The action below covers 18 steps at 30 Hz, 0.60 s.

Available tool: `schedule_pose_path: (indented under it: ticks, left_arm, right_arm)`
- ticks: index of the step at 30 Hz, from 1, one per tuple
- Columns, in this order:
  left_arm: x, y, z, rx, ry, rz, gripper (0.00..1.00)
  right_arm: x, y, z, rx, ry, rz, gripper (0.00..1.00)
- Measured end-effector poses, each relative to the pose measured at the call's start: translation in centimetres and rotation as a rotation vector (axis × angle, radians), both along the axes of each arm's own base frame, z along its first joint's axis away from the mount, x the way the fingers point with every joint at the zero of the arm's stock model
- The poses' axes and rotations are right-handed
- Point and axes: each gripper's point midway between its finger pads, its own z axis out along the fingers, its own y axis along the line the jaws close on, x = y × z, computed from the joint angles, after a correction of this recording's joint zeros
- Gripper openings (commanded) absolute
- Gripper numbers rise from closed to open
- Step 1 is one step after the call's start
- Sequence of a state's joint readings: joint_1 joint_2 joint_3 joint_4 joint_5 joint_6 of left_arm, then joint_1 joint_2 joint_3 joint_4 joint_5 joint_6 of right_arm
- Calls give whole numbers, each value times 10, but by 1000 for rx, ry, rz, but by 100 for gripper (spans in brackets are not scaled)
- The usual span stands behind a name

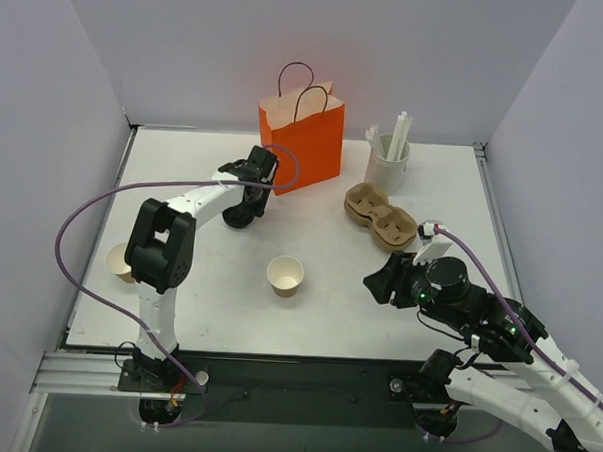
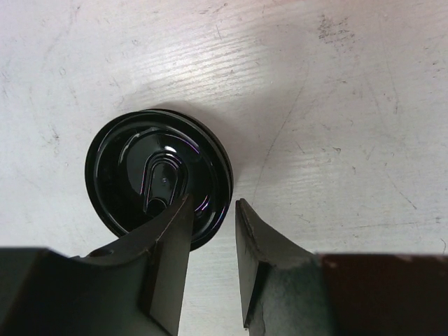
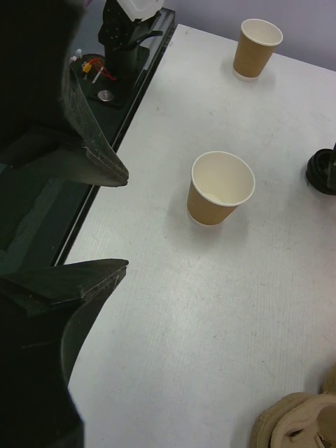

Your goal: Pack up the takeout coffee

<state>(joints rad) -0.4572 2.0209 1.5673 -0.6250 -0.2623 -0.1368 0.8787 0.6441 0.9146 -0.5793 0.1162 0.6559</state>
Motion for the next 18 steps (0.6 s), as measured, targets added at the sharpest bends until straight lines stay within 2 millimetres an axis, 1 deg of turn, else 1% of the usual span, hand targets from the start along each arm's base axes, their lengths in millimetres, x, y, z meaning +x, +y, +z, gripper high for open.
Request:
schedule_pose_path:
  ticks: [4,7,9,10,12,18]
  left_arm:
    - [-1,-1,-9,3,20,-3,39]
    - [-2,-1,-11,4,25,-4,33]
    - [-2,-1,-11,3,25,-2,31]
    - [-2,-1,-11,2,25,-2,28]
    - [-2,-1,-11,2,25,-1,24]
    - [-3,0,-13,1,30,4,21]
  right_arm:
    - [0,0,0,-1,-1,1,47]
    - [0,0,0,-2,-1,1,46]
    - [0,0,0,-2,-1,1,46]
    - [0,0,0,-2,-1,1,46]
    - [0,0,0,-2,-1,1,47]
    - [0,0,0,-2,-1,1,46]
